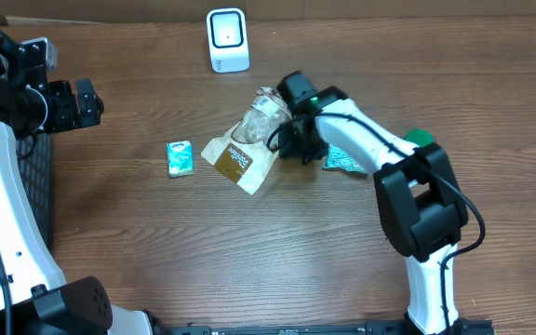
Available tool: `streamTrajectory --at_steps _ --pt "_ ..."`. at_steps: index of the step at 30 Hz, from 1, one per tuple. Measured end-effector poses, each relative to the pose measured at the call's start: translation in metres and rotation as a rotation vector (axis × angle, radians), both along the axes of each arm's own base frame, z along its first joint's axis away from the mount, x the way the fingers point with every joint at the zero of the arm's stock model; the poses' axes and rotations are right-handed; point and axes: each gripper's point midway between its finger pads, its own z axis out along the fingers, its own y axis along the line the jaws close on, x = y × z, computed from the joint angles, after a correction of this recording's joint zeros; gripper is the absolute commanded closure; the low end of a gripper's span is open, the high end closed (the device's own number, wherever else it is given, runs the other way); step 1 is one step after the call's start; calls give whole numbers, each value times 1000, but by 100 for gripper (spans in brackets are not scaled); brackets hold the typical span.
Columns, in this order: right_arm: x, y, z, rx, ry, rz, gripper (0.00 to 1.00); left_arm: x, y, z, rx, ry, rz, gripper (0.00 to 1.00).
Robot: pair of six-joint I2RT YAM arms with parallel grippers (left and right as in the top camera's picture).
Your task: Scan the item barcode
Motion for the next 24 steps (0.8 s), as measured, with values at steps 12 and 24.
streamTrajectory --at_steps 12,24 --pt "38 17 26 349 -38 -25 36 0 0 0 0 0 0 1" --pt "13 24 5 390 112 -213 30 0 0 0 0 0 0 1"
